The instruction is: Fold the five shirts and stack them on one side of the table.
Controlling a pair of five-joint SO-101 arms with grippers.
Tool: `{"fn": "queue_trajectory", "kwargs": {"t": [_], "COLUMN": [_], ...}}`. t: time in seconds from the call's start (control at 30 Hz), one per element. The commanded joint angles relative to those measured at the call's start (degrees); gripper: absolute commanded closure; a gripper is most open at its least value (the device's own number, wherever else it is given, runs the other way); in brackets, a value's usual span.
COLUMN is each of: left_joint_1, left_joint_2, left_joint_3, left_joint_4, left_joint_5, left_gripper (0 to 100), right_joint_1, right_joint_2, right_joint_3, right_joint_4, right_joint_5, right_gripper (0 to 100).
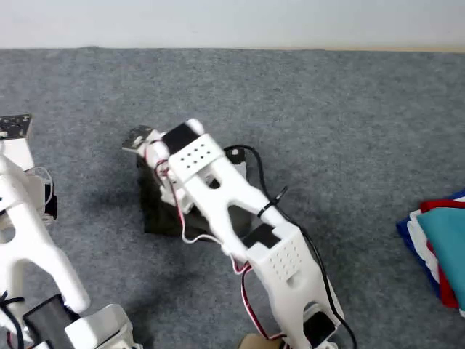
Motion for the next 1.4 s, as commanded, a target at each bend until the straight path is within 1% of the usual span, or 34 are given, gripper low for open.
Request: {"fn": "queue_trajectory", "kwargs": {"t": [0.0, 0.17, 0.23, 0.37, 0.43, 0.57, 0.73, 0.83, 0.93, 1.0, 1.1, 1.2, 1.37], "left_joint_1": [0.2, 0.2, 0.2, 0.2, 0.2, 0.2, 0.2, 0.2, 0.2, 0.4, 0.3, 0.1, 0.1], "left_joint_2": [-1.8, -1.8, -1.8, -1.8, -1.8, -1.8, -1.8, -1.8, -1.8, -1.8, -2.2, -2.3, -2.3], "left_joint_3": [-1.3, -1.3, -1.3, -1.3, -1.3, -1.3, -1.3, -1.3, 0.0, 1.2, 2.4, 2.6, 2.4], "left_joint_4": [-1.0, -1.0, -1.0, -1.0, -1.0, -1.0, -1.0, -1.4, -2.6, -3.0, -3.0, -2.9, -2.9], "left_joint_5": [-0.4, -0.4, -0.4, -0.4, -0.4, -0.4, -0.4, -0.4, -0.4, -0.4, -0.4, -0.4, -0.4], "left_gripper": [100, 100, 100, 100, 100, 100, 100, 100, 100, 100, 100, 100, 100], "right_joint_1": [-4.2, -8.6, -9.7, -10.6, -10.4, -9.0, -4.2, -0.9, 0.8, 1.5, 1.7, 0.2, -7.6], "right_joint_2": [-5.1, -5.1, -5.3, -7.7, -10.2, -15.9, -19.0, -18.2, -13.8, -9.5, -2.5, 2.5, 2.9], "right_joint_3": [-2.6, -2.6, -2.6, -2.6, -2.6, -2.6, -2.6, -2.4, -2.4, -2.4, -2.4, -2.8, -7.7], "right_joint_4": [2.2, 2.9, 3.1, 3.4, 3.3, 3.3, 3.3, 2.6, 0.3, -1.4, -3.9, -5.3, -0.2], "right_joint_5": [0.2, 0.3, 0.1, 0.1, 0.2, 0.2, 0.3, 0.3, 0.3, 1.1, 3.3, 3.3, 3.0], "right_gripper": [98.8, 97.9, 93.2, 79.9, 76.7, 78.0, 83.7, 89.9, 98.2, 98.6, 98.9, 98.9, 98.9]}}
